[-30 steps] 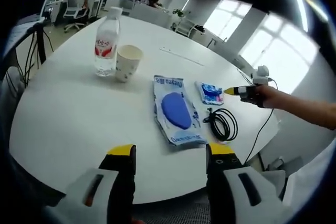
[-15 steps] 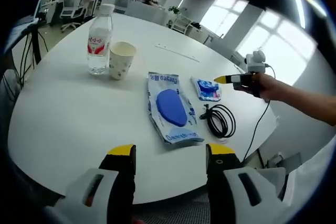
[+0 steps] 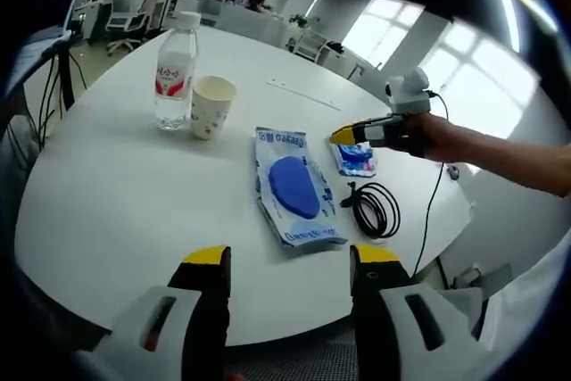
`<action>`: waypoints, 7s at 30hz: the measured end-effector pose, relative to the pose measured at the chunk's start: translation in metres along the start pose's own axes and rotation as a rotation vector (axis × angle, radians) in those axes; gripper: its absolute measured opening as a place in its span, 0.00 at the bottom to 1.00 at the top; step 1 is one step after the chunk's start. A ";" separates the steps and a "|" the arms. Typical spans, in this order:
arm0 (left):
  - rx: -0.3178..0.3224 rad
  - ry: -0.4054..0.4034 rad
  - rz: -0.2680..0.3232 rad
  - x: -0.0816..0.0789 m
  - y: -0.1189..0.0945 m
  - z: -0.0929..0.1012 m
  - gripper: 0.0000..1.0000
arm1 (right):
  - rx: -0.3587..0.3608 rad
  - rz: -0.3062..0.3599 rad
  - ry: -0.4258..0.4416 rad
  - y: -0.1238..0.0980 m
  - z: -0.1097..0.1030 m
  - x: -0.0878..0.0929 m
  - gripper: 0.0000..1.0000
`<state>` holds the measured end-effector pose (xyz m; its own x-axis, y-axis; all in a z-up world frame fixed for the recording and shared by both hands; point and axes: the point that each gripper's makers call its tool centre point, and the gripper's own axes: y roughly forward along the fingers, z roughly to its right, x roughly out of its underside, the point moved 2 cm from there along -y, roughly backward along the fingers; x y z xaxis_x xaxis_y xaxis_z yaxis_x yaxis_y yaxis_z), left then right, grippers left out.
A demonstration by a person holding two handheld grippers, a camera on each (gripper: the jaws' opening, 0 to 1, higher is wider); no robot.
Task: Arrange the tabletop items into an orderly group along one side of the table until the central work area is clear of visible clutter.
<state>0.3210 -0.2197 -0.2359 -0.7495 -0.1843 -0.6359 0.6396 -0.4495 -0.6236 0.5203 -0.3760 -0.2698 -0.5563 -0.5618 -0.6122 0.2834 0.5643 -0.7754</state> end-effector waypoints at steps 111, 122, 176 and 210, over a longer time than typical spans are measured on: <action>0.063 -0.013 -0.097 0.032 0.025 -0.012 0.53 | 0.040 0.008 0.490 -0.061 -0.051 0.116 0.01; 0.058 -0.009 -0.117 0.039 0.030 -0.017 0.52 | 0.021 0.021 0.487 -0.063 -0.059 0.120 0.05; 0.141 0.197 -0.183 0.002 0.070 -0.017 0.00 | 0.033 0.086 0.353 -0.061 -0.068 0.090 0.00; 0.098 0.172 -0.063 -0.090 0.134 -0.034 0.00 | 0.062 0.075 0.285 -0.026 0.016 0.030 0.00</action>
<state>0.4795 -0.2333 -0.2778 -0.7420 -0.0043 -0.6704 0.5661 -0.5398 -0.6231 0.5087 -0.4172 -0.2699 -0.7263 -0.3230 -0.6068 0.3744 0.5545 -0.7432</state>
